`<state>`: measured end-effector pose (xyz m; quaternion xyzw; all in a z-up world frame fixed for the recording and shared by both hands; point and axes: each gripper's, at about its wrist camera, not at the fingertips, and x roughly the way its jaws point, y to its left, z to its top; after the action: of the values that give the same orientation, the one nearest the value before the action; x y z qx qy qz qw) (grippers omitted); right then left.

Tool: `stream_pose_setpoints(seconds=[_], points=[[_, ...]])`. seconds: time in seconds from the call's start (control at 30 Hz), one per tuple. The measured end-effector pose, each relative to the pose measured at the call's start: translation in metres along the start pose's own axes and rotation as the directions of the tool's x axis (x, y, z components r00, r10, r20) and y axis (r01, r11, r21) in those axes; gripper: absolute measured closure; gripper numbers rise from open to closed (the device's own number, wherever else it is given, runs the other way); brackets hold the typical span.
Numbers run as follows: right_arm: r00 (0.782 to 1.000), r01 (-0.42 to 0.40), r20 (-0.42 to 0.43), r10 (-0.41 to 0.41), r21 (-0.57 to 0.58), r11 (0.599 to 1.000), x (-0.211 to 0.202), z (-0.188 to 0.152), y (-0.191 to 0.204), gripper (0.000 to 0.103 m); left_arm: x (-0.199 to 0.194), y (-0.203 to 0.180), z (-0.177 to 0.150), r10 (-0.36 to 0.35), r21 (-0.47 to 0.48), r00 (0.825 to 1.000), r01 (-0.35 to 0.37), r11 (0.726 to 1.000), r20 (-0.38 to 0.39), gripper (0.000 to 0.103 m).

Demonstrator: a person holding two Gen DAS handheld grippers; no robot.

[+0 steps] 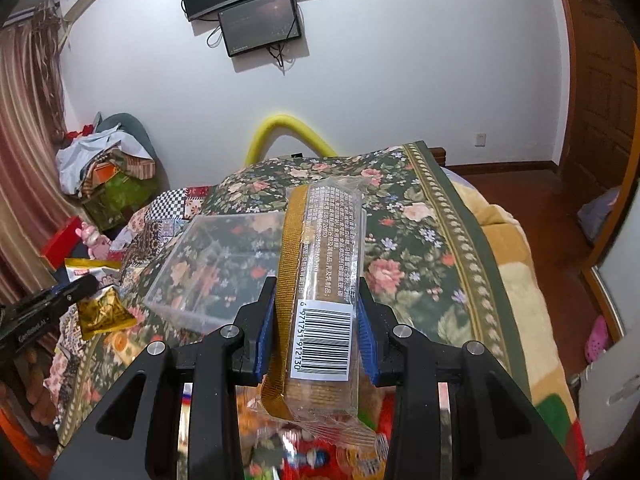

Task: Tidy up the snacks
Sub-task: 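Carry both snacks over the clear box and release them inside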

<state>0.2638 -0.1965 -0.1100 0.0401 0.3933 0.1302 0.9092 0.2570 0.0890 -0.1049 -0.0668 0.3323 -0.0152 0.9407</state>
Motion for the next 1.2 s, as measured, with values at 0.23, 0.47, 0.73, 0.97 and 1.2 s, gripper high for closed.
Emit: stream_pose_setpoints(seconds=[0.23, 0.47, 0.73, 0.97, 1.2], points=[[0.999, 0.007, -0.032, -0.009, -0.035, 0.999, 0.027, 0.009, 0.007, 0.070, 0.031, -0.005, 0.016, -0.021, 0.002, 1.000, 0.021, 1.000, -0.010, 0.084], [0.996, 0.002, -0.094, -0.007, -0.047, 0.999, 0.059, 0.019, 0.007, 0.070, 0.064, -0.008, 0.030, -0.012, -0.001, 0.999, 0.012, 1.000, -0.032, 0.084], [0.985, 0.005, -0.173, -0.015, -0.057, 0.998, 0.086, 0.021, 0.001, 0.070, 0.101, -0.016, 0.029, -0.008, 0.017, 0.995, 0.010, 1.000, -0.095, 0.084], [0.973, 0.029, -0.225, -0.051, -0.100, 0.995, 0.103, 0.013, 0.001, 0.070, 0.130, -0.021, 0.021, 0.012, 0.024, 0.985, -0.008, 1.000, -0.170, 0.084], [0.965, 0.020, -0.258, -0.054, -0.131, 0.991, 0.110, 0.009, 0.004, 0.070, 0.139, -0.024, 0.016, 0.036, 0.044, 0.980, -0.028, 0.999, -0.197, 0.084]])
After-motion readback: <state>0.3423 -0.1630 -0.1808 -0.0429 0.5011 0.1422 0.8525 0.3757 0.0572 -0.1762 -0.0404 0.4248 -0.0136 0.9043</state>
